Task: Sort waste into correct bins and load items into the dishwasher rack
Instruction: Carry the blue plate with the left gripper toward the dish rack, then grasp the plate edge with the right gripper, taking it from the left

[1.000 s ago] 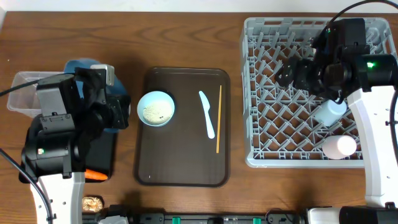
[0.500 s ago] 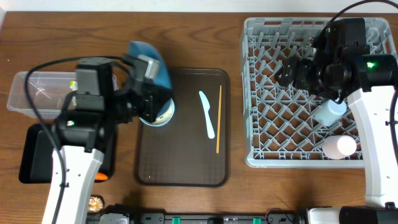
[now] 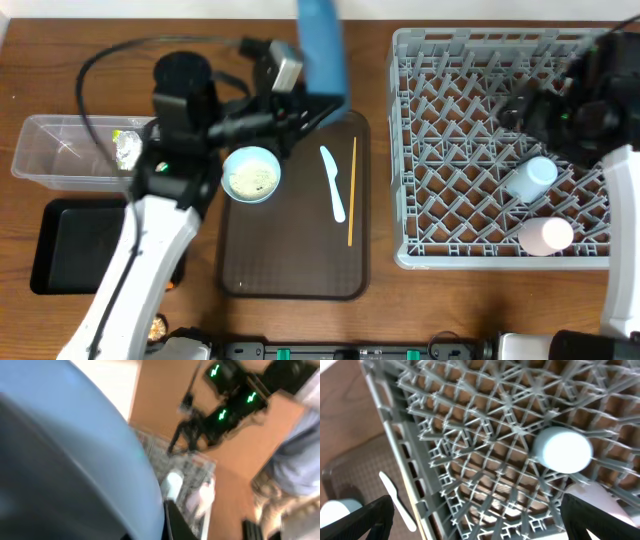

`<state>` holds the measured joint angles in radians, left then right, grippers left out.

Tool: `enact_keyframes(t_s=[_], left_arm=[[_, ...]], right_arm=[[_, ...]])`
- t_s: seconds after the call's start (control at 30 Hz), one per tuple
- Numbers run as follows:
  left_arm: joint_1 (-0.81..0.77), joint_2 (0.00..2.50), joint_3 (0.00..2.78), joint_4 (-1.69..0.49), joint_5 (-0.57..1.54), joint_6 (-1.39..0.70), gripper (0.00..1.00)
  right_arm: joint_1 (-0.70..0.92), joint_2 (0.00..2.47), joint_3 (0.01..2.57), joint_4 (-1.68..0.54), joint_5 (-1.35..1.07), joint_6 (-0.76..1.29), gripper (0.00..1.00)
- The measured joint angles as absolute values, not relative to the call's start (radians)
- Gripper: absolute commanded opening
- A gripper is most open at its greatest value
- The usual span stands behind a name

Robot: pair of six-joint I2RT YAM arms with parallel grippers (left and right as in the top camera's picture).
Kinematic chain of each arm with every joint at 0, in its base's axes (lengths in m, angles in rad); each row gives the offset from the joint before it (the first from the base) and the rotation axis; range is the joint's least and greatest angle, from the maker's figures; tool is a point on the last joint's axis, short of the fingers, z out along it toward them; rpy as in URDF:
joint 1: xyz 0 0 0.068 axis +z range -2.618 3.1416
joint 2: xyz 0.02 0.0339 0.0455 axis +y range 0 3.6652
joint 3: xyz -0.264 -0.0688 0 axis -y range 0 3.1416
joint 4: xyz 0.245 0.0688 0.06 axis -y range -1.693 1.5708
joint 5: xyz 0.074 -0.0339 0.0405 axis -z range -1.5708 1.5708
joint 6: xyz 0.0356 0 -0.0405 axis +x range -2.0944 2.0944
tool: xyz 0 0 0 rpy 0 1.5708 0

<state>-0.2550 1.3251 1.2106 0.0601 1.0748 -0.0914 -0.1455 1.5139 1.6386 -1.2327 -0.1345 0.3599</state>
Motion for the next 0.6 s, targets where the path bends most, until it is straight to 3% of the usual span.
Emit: enact_keyframes(t_s=[0.27,0.6], left_arm=[[-0.450,1.581,1.220,0.677,1.146,-0.398,0.06],[-0.545,1.840,1.219,0.800,1.068,-0.543,0.06]], right_arm=[[-0.244,1.482,1.639,-1.267,-0.141,0.367,0.99],[-0.252,1.482,1.639,-1.274,-0.142,0.368,0.99]])
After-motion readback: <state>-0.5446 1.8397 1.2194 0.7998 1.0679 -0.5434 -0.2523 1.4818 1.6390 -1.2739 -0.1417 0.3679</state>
